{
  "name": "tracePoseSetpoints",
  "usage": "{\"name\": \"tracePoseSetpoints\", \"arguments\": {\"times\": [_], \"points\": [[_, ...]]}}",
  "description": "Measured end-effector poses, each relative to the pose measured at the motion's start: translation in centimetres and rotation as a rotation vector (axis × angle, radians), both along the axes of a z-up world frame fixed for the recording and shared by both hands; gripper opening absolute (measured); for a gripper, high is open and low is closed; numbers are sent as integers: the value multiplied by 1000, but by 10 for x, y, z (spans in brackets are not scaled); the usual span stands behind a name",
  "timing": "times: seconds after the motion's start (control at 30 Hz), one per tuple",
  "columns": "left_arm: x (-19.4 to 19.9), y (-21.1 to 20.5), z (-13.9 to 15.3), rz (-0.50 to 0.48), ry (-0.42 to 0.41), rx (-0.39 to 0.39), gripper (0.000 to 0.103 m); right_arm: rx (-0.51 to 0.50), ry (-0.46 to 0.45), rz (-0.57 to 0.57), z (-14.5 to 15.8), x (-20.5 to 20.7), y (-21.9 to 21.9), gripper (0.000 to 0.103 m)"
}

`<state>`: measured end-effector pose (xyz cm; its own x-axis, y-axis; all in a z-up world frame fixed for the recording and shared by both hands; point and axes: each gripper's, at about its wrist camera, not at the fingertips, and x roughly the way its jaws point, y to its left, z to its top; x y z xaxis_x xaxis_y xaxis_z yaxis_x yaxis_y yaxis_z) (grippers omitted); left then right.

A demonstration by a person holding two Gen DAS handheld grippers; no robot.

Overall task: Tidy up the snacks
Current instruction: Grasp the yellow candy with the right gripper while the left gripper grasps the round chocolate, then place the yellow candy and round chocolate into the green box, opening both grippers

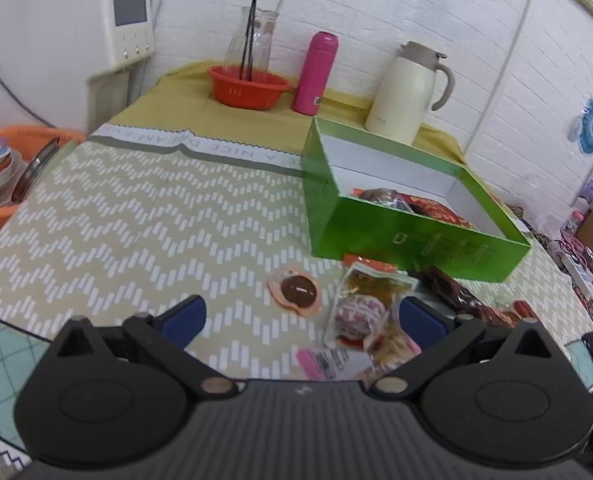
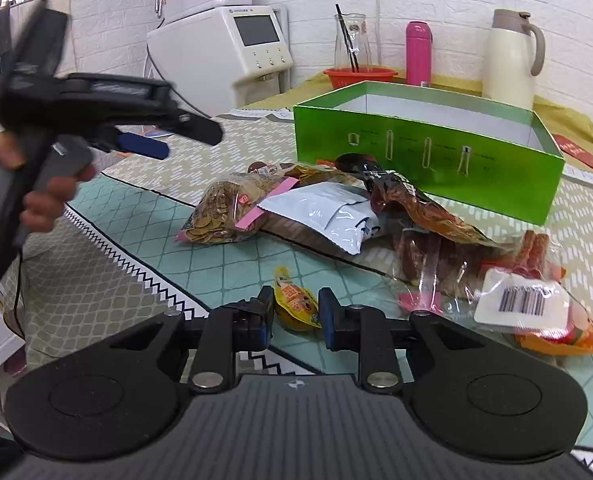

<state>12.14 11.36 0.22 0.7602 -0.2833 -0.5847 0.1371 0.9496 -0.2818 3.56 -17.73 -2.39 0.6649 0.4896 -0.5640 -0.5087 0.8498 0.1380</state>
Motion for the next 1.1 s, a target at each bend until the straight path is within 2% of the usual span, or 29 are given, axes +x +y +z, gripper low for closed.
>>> {"name": "tracePoseSetpoints", "arguments": {"times": [0.07,0.1,0.13,0.2,0.27,0.37,0.43,0.47,0.63,0.83,0.93,1.03,1.1], "points": [[23,-1,-6,7,43,-10,86,-5,2,-11,0,-3,-4,42],[32,-3,-10,6,75,-28,64,-4,4,-18,0,-5,-6,43],[42,-4,-14,6,109,-51,57,-2,6,-22,0,-6,-7,43],[55,-7,-22,30,152,-62,54,0,8,-27,0,-7,-8,43],[60,-14,-22,42,145,-19,53,3,9,-31,-1,-8,-9,45],[64,-22,-22,21,154,-16,51,7,10,-38,-2,-7,-9,47],[62,-31,-22,-1,157,34,30,4,8,-40,-2,-7,-9,47],[59,-33,-21,-4,158,62,30,4,8,-41,-2,-7,-9,47],[43,-31,-15,-20,133,106,30,2,6,-38,-3,-7,-10,51],[43,-32,-21,-28,158,101,31,1,2,-43,-4,-9,-10,53],[43,-34,-23,-39,143,115,30,3,2,-45,-5,-9,-11,53],[43,-30,-21,-43,156,80,28,10,5,-44,-4,-7,-11,49],[42,-26,-16,-39,150,57,28,28,0,-48,0,-8,-13,39]]}}
